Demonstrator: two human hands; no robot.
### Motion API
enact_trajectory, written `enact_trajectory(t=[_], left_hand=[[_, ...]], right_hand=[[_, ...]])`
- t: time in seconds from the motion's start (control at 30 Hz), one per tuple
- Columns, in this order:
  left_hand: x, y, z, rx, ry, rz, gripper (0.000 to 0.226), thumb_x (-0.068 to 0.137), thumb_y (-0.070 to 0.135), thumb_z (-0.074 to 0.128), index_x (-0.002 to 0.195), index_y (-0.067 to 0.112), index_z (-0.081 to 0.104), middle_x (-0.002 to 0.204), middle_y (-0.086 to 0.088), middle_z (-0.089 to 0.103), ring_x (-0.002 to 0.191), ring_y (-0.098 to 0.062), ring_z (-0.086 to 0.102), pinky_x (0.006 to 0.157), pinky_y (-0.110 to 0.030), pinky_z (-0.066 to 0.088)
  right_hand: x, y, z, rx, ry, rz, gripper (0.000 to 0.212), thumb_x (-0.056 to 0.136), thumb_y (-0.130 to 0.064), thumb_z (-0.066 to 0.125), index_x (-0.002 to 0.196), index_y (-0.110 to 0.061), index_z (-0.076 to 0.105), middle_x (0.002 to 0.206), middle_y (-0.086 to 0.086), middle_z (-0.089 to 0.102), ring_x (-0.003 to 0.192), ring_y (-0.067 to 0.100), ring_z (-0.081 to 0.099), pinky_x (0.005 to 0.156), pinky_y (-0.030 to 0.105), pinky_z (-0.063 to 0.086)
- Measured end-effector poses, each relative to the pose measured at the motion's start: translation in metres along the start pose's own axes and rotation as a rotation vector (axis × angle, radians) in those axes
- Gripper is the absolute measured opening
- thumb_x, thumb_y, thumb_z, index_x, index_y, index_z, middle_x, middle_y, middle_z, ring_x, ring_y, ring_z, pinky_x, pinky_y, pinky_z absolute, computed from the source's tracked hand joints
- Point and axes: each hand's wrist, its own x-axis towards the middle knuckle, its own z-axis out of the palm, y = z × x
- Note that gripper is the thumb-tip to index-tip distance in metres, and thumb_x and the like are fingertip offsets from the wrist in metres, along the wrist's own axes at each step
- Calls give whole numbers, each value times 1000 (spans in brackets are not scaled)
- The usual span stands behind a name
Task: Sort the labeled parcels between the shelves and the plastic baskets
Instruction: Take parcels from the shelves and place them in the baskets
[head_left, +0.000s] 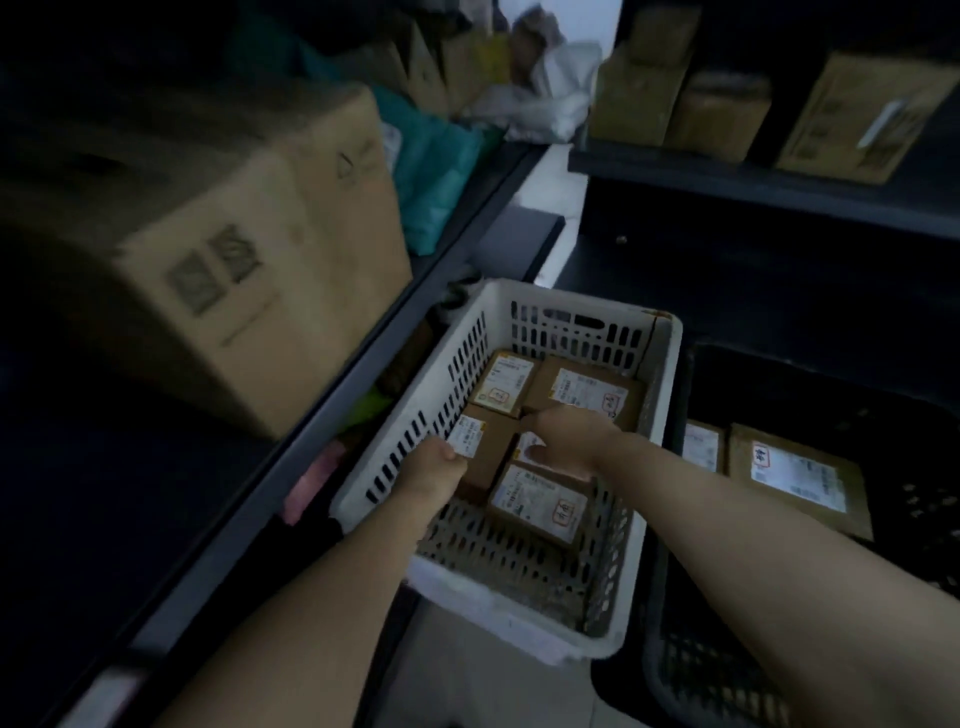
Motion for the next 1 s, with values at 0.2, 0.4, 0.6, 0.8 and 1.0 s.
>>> enact_trajectory(t=[0.2, 0.4, 0.6, 0.8, 1.0], left_hand=[[-152, 2, -78, 114, 238, 1, 18, 93, 26, 51, 76, 18, 50, 83, -2, 56, 82, -21, 55, 67, -29, 46], [-336, -6, -203, 407, 606, 88, 16, 93, 34, 50, 91, 19, 56, 100, -1, 61, 93, -21, 58, 72, -31, 46], [-531, -50, -328, 532, 1015, 112, 13, 93, 31, 48, 94, 20, 55, 98, -2, 63, 91, -24, 58, 68, -32, 42], [-696, -142, -394, 588, 1149, -7, 17, 92, 29, 49, 105, 20, 56, 102, -3, 64, 95, -27, 60, 74, -36, 50], [-800, -236, -421, 643, 1276, -187, 25, 95, 28, 46, 118, 23, 54, 118, 2, 58, 104, -18, 52, 72, -29, 40]], right_hand=[[-111, -87, -76, -90, 196, -217, 41, 100, -36, 43, 140, -26, 47, 138, 2, 52, 119, 25, 54, 81, 31, 47], [-221, -239, -167, -192, 514, -569, 25, 94, -38, 46, 110, -22, 58, 111, 4, 60, 105, 30, 57, 81, 37, 49], [-345, -417, -213, -140, 810, -915, 26, 93, -38, 49, 110, -22, 59, 111, 4, 63, 102, 29, 59, 78, 36, 49], [-438, -576, -198, -74, 832, -1104, 29, 95, -33, 48, 118, -19, 59, 122, 3, 59, 109, 29, 57, 77, 36, 46], [-497, -691, -167, -139, 847, -1226, 35, 95, -31, 47, 127, -20, 53, 125, 5, 54, 113, 29, 53, 86, 38, 48]])
